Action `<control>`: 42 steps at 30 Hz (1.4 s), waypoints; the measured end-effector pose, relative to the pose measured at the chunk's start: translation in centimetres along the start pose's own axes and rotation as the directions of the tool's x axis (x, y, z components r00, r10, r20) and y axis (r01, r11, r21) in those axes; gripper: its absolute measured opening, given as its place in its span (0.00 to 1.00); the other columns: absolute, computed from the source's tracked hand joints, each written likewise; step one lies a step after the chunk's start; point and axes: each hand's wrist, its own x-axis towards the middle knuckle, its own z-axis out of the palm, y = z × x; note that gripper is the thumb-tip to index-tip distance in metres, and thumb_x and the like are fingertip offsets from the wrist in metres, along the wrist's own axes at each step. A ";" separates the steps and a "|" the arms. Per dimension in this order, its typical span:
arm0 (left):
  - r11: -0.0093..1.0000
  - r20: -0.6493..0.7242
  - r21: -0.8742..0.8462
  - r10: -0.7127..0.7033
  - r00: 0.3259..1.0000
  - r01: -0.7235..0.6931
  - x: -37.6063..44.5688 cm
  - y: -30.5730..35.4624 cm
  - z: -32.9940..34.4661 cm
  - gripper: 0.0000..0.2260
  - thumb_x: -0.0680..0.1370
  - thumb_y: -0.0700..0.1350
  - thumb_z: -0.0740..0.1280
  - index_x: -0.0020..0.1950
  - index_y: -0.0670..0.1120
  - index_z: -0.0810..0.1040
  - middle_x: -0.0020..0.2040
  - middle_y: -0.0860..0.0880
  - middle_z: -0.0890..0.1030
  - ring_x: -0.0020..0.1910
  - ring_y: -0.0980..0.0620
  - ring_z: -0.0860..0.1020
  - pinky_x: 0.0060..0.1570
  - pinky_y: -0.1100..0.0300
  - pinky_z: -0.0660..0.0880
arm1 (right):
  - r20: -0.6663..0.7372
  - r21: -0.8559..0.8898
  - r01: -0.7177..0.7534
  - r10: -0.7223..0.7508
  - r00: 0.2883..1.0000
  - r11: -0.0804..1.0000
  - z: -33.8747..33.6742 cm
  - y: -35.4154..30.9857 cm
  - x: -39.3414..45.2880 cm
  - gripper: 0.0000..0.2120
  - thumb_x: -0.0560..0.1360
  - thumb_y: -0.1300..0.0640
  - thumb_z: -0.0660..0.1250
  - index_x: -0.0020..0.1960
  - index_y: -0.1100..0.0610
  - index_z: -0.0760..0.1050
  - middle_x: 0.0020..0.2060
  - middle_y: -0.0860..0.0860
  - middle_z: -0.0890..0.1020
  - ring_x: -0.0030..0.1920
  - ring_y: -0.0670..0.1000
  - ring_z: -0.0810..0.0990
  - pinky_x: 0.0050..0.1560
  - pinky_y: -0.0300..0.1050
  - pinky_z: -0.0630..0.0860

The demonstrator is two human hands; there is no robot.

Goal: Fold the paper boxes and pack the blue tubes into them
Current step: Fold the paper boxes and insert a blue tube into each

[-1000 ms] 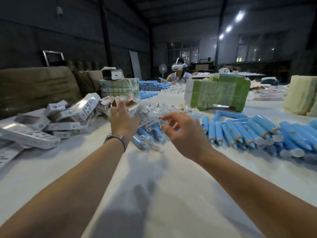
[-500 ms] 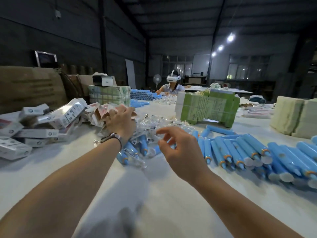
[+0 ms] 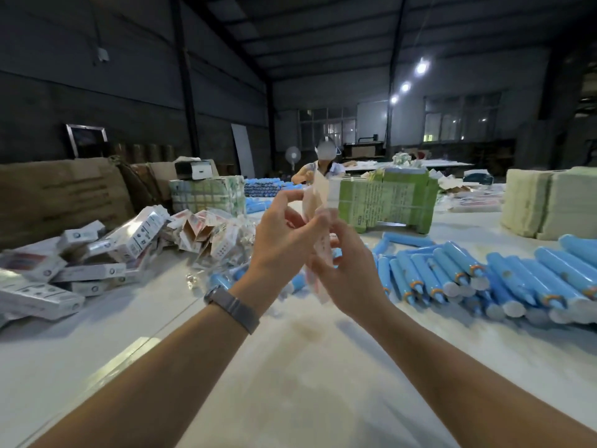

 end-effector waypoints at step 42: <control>0.999 0.106 -0.024 -0.035 0.994 0.038 -6.8 -6.5 -0.7 0.12 0.79 0.60 0.54 0.52 0.55 0.71 0.42 0.56 0.80 0.41 0.50 0.80 0.43 0.46 0.82 | -0.105 -0.587 -0.074 0.015 0.994 0.806 -6.6 6.0 1.9 0.15 0.71 0.70 0.62 0.50 0.56 0.79 0.37 0.48 0.74 0.40 0.56 0.76 0.39 0.44 0.63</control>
